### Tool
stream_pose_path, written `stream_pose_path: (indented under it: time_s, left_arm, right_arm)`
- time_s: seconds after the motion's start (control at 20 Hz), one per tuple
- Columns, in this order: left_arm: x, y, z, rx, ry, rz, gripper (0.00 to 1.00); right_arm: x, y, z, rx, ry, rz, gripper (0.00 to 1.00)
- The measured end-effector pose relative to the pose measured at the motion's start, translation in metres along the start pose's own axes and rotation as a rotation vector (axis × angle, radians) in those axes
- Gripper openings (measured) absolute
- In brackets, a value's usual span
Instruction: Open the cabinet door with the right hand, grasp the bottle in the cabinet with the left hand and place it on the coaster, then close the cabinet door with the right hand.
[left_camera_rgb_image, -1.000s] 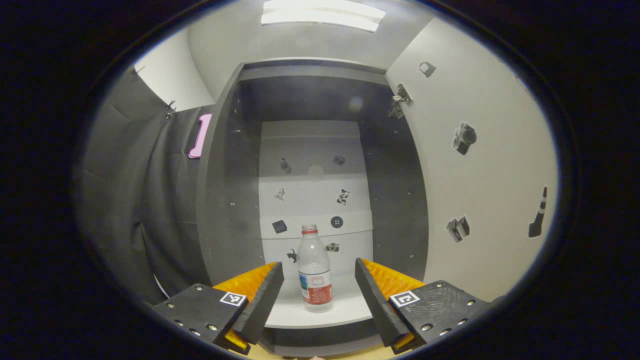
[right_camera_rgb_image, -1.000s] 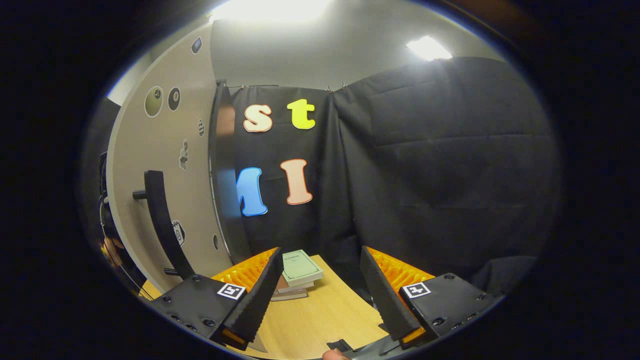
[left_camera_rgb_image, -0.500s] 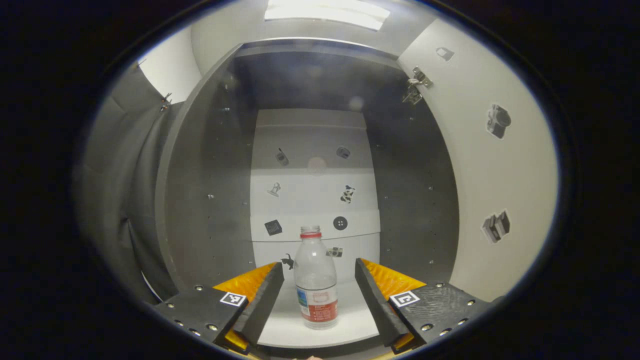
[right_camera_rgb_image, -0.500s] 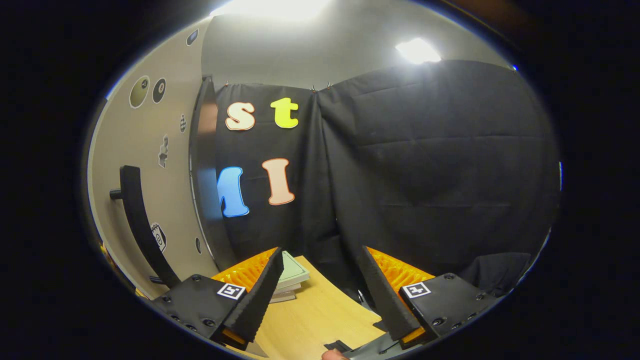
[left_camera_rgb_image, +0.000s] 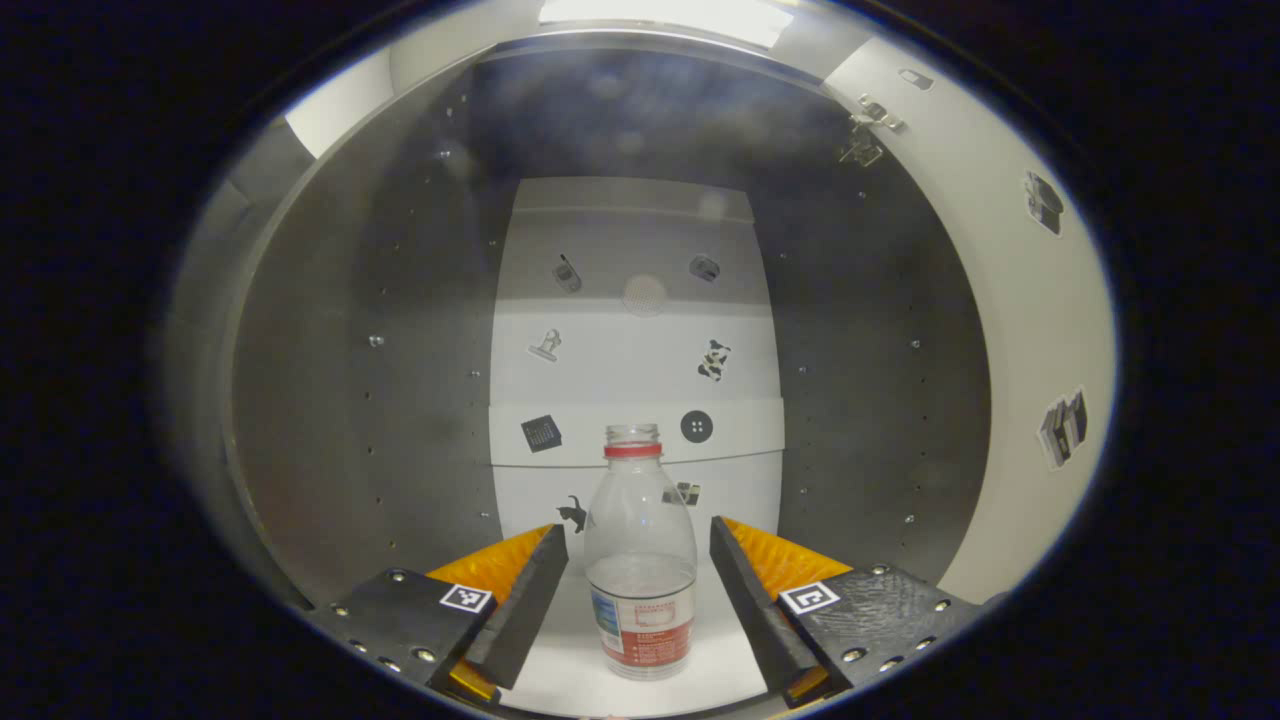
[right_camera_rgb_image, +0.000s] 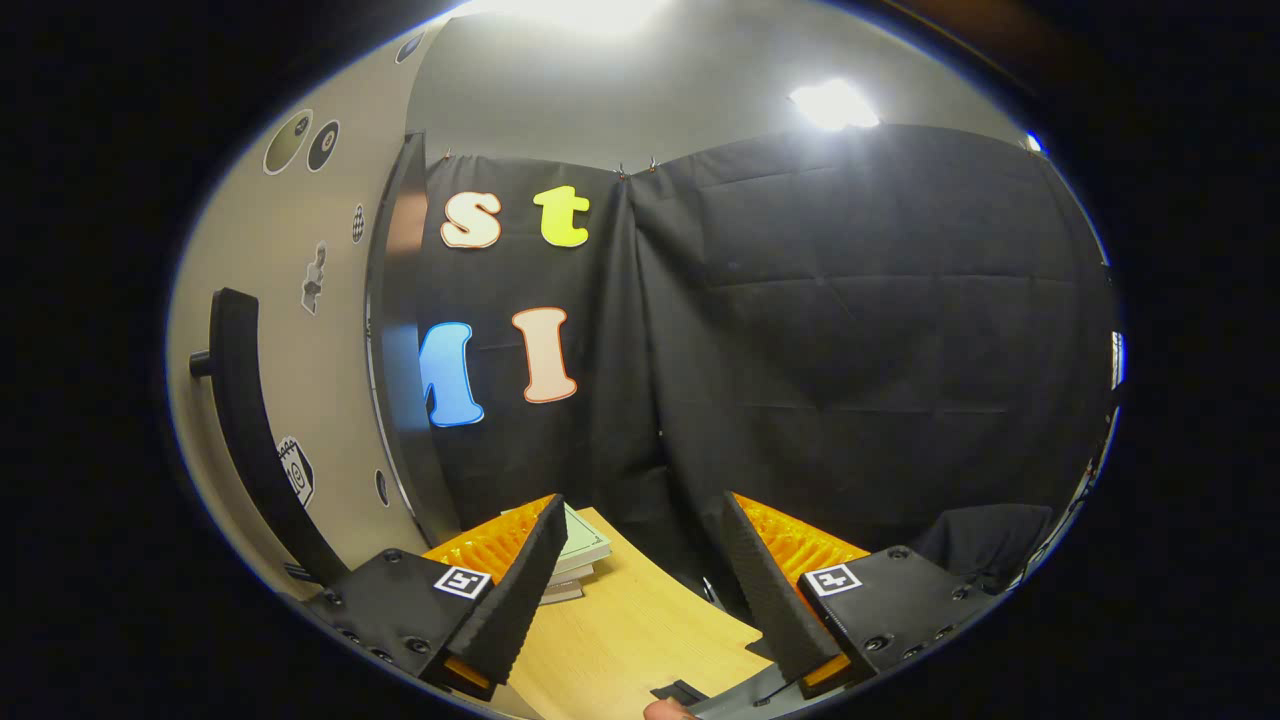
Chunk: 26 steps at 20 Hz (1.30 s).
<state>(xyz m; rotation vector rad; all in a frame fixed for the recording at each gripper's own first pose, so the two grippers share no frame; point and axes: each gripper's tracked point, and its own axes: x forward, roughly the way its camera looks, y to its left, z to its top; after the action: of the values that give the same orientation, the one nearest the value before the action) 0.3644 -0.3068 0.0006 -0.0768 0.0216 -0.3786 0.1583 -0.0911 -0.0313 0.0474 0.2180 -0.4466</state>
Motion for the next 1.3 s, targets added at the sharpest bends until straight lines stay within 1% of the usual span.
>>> stream_pose_path:
  time_s: [0.15,0.2,0.25,0.35,0.4,0.45,0.5,0.55,0.65,0.7,0.75,1.0,1.05,1.25,1.3]
  left_arm:
    - [0.008,0.001,-0.006,0.005,0.004,0.003,0.87]
    - [0.010,0.001,-0.007,0.006,0.005,0.004,0.86]
    - [0.012,0.001,-0.009,0.006,0.009,0.006,0.88]
    - [0.014,0.002,-0.012,0.003,0.015,0.008,0.88]
    - [0.015,0.001,-0.013,0.003,0.020,0.006,0.86]
    - [0.015,0.002,-0.014,0.001,0.022,0.008,0.88]
    - [0.016,0.003,-0.013,-0.001,0.020,0.007,0.83]
    - [0.014,0.002,-0.013,0.000,0.022,0.003,0.77]
    - [0.013,0.002,-0.014,0.001,0.028,0.002,0.76]
    - [0.010,0.003,-0.012,-0.002,0.027,0.002,0.73]
    - [0.007,0.003,-0.008,-0.010,0.020,0.000,0.76]
    - [-0.036,0.012,0.017,-0.037,-0.034,0.024,0.75]
    - [-0.046,0.015,0.019,-0.035,-0.039,0.034,0.75]
    - [-0.090,0.023,0.029,-0.006,-0.056,0.063,0.75]
    - [-0.101,0.025,0.030,-0.005,-0.056,0.070,0.75]
  right_arm:
    - [0.002,0.000,0.000,-0.006,0.002,-0.009,0.98]
    - [0.002,0.000,0.000,-0.006,0.001,-0.010,0.92]
    - [0.003,0.001,-0.001,-0.005,0.003,-0.010,0.98]
    - [0.003,0.001,-0.002,-0.006,0.007,-0.010,0.98]
    - [0.004,0.001,-0.002,-0.007,0.005,-0.010,0.98]
    - [0.004,0.002,-0.003,-0.006,0.006,-0.009,0.93]
    - [0.004,0.002,-0.003,-0.004,0.007,-0.005,0.98]
    - [0.005,0.004,-0.003,-0.004,0.007,-0.002,0.93]
    - [0.006,0.004,-0.003,-0.003,0.004,0.001,0.93]
    - [0.006,0.003,-0.003,-0.003,0.001,0.003,0.98]
    - [0.007,0.005,-0.002,0.000,0.000,0.009,0.98]
    - [0.011,0.007,0.000,-0.001,-0.004,0.066,0.98]
    - [0.013,0.006,0.000,0.000,-0.006,0.076,0.93]
    - [0.015,0.005,-0.003,0.006,0.004,0.132,0.93]
    - [0.016,0.006,-0.004,0.005,0.006,0.145,0.98]
